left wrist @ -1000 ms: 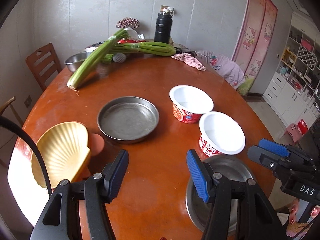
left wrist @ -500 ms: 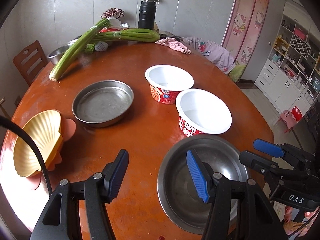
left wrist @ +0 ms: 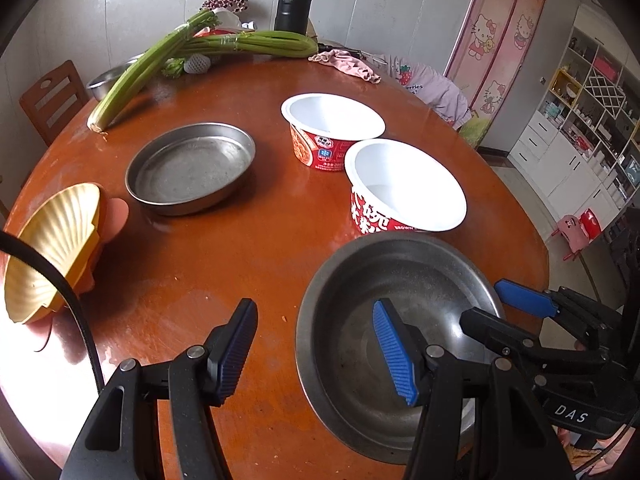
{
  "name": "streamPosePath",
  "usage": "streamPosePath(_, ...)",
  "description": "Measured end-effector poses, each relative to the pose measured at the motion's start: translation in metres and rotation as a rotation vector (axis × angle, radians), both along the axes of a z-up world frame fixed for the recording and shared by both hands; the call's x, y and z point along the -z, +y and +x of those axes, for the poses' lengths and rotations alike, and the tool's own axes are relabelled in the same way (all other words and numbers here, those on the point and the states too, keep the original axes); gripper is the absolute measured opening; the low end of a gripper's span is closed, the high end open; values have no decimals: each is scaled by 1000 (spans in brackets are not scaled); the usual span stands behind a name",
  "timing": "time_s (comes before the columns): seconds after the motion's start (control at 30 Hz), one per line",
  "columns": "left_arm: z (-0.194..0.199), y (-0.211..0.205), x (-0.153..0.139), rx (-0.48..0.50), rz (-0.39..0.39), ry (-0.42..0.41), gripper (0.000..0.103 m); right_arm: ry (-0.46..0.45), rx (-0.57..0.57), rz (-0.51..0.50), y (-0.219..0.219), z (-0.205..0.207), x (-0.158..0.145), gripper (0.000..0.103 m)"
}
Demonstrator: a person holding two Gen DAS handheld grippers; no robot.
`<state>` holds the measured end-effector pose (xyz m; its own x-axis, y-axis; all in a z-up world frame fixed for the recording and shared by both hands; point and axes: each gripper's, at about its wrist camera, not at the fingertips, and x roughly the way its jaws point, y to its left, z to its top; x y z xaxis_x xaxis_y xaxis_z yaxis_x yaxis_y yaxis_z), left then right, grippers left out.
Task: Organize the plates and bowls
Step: 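Close the right gripper on the rim of the large steel bowl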
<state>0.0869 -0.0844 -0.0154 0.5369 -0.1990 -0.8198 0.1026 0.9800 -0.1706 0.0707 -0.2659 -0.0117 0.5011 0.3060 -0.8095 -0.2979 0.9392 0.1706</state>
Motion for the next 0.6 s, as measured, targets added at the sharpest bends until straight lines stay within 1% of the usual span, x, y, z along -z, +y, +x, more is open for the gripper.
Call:
streamPosePath(0.2, 0, -4, 5, 14, -11, 8, 60, 20, -22, 8, 5, 1, 5, 61)
streamPosePath(0.27, 1, -4, 7, 18, -23, 9, 60, 20, -30, 6, 7, 1, 6, 61)
streamPosePath(0.4, 2, -5, 9, 19, -25, 15, 60, 21, -53, 10, 11, 1, 8, 61)
streamPosePath(0.6, 5, -4, 12, 26, -50, 26, 60, 30, -73, -8, 21, 3, 14, 60)
